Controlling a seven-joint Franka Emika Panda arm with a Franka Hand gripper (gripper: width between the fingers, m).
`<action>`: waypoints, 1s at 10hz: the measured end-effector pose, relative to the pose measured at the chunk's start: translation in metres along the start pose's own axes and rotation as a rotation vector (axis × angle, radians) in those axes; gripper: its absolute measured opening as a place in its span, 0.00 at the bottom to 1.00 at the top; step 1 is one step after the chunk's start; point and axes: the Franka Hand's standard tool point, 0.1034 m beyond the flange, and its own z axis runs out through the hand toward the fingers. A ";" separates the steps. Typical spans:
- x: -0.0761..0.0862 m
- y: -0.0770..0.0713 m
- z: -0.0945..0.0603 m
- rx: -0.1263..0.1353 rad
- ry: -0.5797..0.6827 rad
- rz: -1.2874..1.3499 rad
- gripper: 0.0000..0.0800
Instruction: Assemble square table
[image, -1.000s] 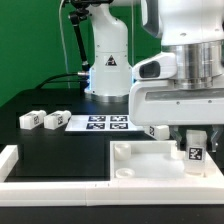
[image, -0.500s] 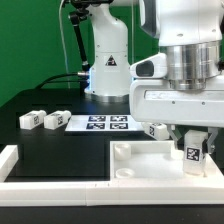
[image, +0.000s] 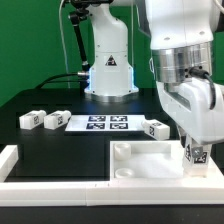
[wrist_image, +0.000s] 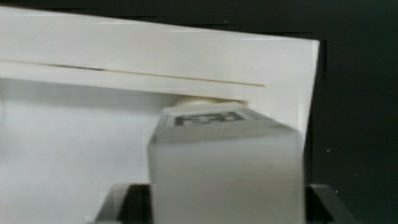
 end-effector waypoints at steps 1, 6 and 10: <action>0.000 0.000 0.000 -0.001 0.000 -0.012 0.37; -0.011 0.002 0.002 -0.022 0.039 -0.673 0.80; -0.012 0.001 0.003 -0.044 0.061 -1.180 0.81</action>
Offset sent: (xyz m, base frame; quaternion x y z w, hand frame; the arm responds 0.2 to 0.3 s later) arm -0.0033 -0.0009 -0.0022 -0.0106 0.0735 -0.3586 0.9305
